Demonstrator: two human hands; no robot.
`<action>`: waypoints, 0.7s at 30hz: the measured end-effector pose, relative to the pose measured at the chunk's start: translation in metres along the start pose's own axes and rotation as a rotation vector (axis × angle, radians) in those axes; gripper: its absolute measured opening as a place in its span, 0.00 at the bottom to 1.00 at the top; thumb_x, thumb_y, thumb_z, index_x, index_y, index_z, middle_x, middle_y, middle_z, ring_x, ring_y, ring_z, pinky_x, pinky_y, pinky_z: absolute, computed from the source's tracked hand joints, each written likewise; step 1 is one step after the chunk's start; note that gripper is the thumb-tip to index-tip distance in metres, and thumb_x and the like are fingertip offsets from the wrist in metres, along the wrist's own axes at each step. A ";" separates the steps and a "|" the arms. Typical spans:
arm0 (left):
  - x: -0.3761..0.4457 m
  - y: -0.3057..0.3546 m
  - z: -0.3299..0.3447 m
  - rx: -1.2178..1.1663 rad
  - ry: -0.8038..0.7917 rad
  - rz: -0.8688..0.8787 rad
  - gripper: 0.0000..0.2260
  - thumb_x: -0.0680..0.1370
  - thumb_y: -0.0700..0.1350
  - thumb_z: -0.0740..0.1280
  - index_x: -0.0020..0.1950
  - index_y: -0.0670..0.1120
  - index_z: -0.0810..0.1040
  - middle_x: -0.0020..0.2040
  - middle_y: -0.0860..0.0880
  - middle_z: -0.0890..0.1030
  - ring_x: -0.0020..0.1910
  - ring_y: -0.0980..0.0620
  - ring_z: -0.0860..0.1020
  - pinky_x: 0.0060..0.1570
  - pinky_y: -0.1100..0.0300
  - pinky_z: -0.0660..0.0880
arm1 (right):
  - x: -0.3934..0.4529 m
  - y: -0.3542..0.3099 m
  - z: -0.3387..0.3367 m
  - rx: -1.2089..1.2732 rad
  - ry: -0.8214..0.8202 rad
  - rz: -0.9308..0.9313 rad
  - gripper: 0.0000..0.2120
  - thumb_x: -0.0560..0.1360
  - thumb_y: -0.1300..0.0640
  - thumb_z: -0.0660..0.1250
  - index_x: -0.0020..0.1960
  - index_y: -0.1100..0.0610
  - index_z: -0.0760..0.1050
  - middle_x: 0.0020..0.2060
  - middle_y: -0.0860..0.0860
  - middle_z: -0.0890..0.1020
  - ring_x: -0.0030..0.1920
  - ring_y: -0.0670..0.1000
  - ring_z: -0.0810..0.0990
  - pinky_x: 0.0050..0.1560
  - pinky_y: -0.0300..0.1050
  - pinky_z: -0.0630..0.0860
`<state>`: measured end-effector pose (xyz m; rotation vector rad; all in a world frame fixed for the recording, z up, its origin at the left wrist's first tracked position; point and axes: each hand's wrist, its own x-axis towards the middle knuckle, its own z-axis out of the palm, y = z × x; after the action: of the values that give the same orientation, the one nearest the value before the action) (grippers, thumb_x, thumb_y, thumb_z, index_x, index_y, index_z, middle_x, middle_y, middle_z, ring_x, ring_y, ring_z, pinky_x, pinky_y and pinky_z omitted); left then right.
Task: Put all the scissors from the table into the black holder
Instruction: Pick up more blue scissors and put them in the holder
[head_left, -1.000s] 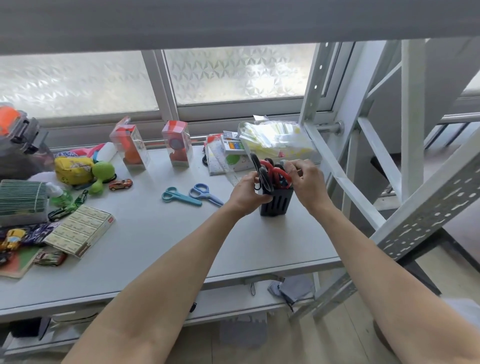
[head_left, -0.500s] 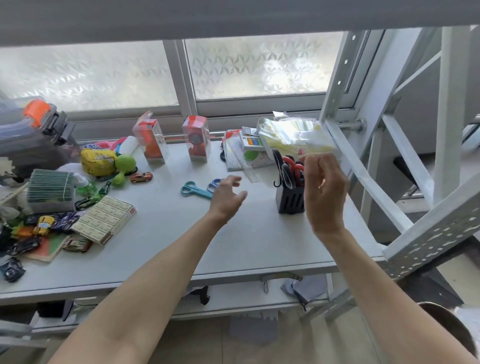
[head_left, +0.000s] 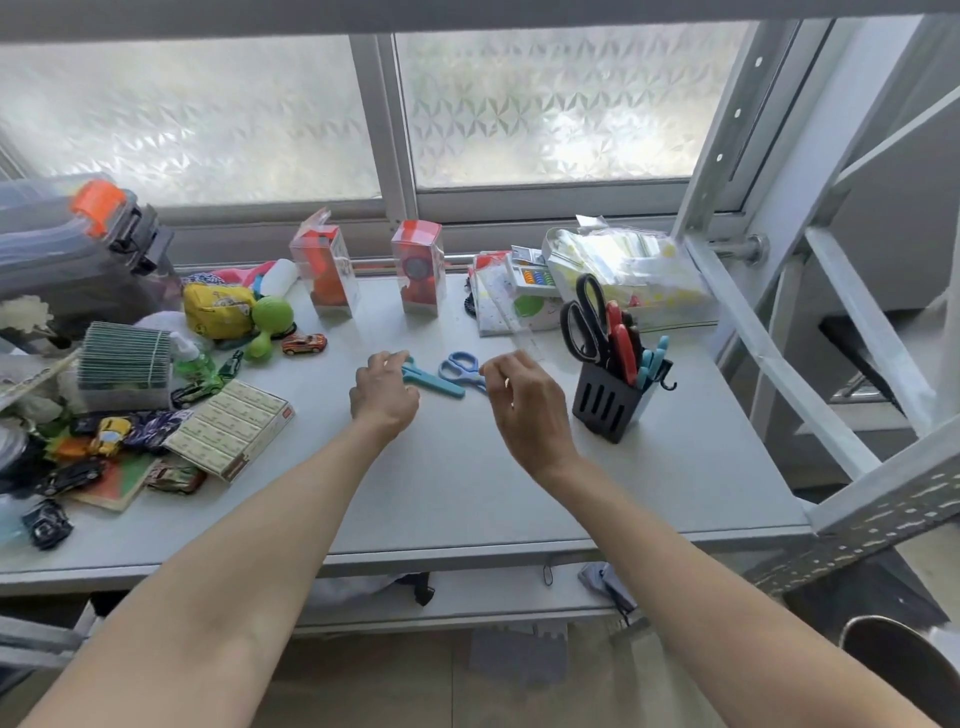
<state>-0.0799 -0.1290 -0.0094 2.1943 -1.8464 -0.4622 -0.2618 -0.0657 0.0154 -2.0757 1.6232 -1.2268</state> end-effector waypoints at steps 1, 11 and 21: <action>0.003 0.000 -0.001 0.038 -0.036 0.002 0.25 0.79 0.43 0.60 0.77 0.50 0.64 0.76 0.45 0.63 0.71 0.41 0.66 0.69 0.47 0.67 | 0.004 0.005 0.007 -0.052 -0.080 0.047 0.11 0.81 0.56 0.58 0.53 0.58 0.79 0.49 0.54 0.79 0.46 0.55 0.79 0.45 0.47 0.74; 0.002 0.003 0.000 0.201 -0.142 0.028 0.24 0.80 0.42 0.55 0.77 0.53 0.62 0.76 0.46 0.62 0.71 0.41 0.64 0.68 0.48 0.65 | 0.042 0.020 0.043 -0.667 -0.528 0.038 0.21 0.75 0.66 0.59 0.66 0.53 0.69 0.60 0.54 0.76 0.61 0.57 0.73 0.56 0.50 0.69; -0.021 0.005 0.006 0.182 -0.077 0.107 0.18 0.79 0.44 0.60 0.69 0.51 0.72 0.68 0.43 0.68 0.68 0.43 0.68 0.66 0.50 0.66 | 0.017 0.015 0.026 -0.464 -0.496 0.179 0.16 0.75 0.67 0.62 0.61 0.60 0.66 0.53 0.61 0.77 0.49 0.63 0.78 0.41 0.48 0.66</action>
<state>-0.0903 -0.1089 -0.0109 2.2035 -2.1111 -0.3757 -0.2522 -0.0942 -0.0021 -2.1790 1.8978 -0.2480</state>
